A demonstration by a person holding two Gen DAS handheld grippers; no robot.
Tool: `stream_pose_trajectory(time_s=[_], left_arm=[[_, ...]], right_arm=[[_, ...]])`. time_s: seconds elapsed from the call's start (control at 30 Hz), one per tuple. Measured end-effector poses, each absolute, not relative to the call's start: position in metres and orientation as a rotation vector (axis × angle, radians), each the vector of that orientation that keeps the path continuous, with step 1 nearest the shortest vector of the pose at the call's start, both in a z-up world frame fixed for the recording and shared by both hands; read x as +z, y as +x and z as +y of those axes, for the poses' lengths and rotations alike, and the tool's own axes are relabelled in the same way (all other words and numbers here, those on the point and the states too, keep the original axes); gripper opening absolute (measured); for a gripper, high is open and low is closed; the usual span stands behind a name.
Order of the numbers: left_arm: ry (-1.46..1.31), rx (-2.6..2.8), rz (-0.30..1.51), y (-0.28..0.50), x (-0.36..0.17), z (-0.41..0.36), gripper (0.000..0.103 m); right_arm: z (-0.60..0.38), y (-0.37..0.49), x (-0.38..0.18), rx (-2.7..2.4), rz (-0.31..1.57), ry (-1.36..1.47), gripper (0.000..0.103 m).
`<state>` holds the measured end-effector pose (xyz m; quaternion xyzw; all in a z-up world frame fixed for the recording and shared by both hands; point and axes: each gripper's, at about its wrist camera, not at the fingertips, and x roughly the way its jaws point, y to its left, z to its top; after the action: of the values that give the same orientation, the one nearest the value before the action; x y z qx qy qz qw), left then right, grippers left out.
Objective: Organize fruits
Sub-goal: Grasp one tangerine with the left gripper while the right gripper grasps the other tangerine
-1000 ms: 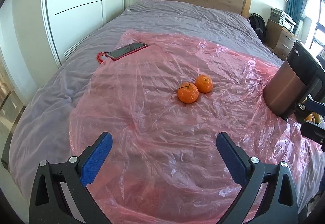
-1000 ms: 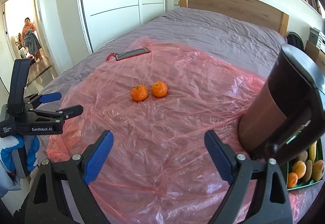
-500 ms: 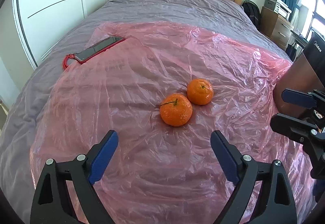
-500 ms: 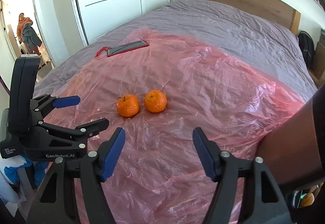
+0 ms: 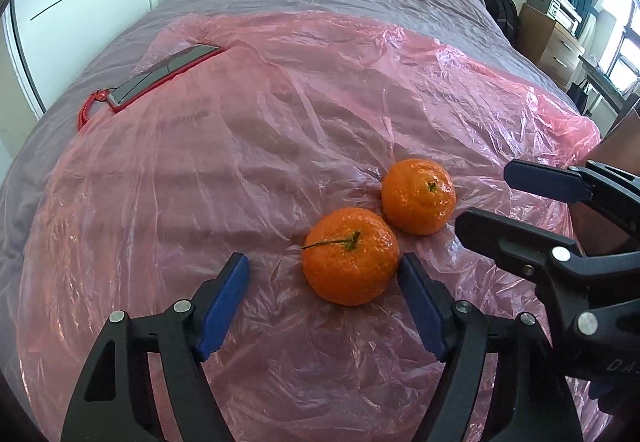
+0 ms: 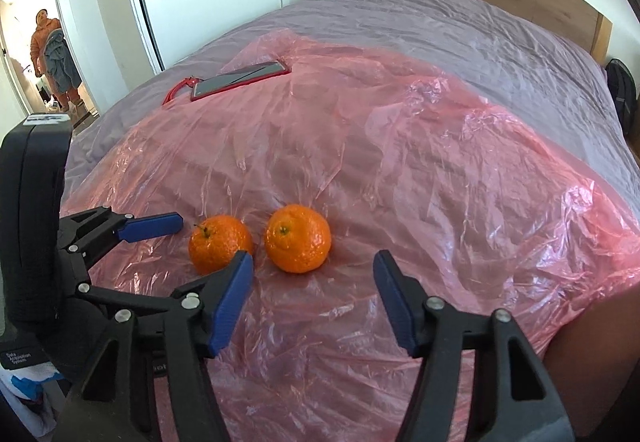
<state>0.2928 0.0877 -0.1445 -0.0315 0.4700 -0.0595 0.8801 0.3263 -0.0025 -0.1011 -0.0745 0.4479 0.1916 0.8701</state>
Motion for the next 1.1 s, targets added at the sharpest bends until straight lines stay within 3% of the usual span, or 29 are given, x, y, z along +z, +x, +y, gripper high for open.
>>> stream_pose_trajectory(time_s=[0.2, 0.43, 0.6, 0.7, 1.1], left_arm=[[-0.054, -0.148, 0.978, 0.295, -0.152, 0.085, 0.065], [-0.048, -0.195, 0.969, 0.298, -0.155, 0.081, 0.043], [-0.03, -0.207, 0.948, 0.296, -0.156, 0.08, 0.042], [-0.039, -0.212, 0.941, 0.295, -0.157, 0.082, 0.042], [-0.066, -0.223, 0.927, 0.288, -0.152, 0.085, 0.04]], right_arm=[[0.006, 0.34, -0.118, 0.409, 0.961, -0.155, 0.061], [0.012, 0.346, -0.132, 0.419, 0.979, -0.152, 0.048], [0.013, 0.351, -0.138, 0.421, 0.988, -0.138, 0.047], [0.013, 0.353, -0.142, 0.424, 0.988, -0.132, 0.033], [0.003, 0.344, -0.131, 0.422, 0.968, -0.084, 0.031]])
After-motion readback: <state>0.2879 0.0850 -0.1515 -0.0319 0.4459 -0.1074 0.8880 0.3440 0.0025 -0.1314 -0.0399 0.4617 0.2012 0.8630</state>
